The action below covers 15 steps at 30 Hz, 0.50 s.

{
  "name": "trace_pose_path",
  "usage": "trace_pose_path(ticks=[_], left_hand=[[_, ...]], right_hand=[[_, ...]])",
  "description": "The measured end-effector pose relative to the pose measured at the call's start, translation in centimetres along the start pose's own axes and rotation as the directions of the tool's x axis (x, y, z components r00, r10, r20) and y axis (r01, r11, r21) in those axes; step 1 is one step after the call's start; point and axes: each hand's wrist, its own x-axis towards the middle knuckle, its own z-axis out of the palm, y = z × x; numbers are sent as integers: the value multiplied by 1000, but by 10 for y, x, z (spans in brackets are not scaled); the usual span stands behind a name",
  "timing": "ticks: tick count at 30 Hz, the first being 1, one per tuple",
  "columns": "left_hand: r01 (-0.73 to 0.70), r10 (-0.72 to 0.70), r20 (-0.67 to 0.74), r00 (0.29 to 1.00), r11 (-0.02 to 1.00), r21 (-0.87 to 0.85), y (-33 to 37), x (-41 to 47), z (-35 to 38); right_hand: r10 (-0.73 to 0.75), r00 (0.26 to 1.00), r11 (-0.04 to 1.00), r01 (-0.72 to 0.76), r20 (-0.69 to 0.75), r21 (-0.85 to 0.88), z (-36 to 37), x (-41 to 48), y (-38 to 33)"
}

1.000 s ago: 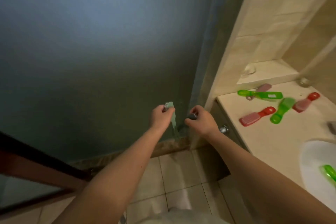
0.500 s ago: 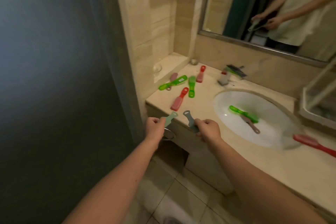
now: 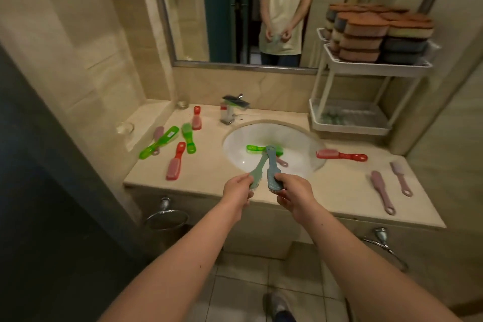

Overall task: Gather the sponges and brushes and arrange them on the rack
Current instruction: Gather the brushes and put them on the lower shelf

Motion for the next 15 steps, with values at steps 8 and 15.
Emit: trace_pose_path(ticks=[8, 15], left_hand=[[104, -95, 213, 972, 994, -30, 24, 18, 88], [35, -42, 288, 957, 999, 28, 48, 66, 169]], right_hand=[[-57, 992, 980, 76, -109, 182, -59, 28, -31], [-75, 989, 980, 97, -129, 172, -115, 90, -74]])
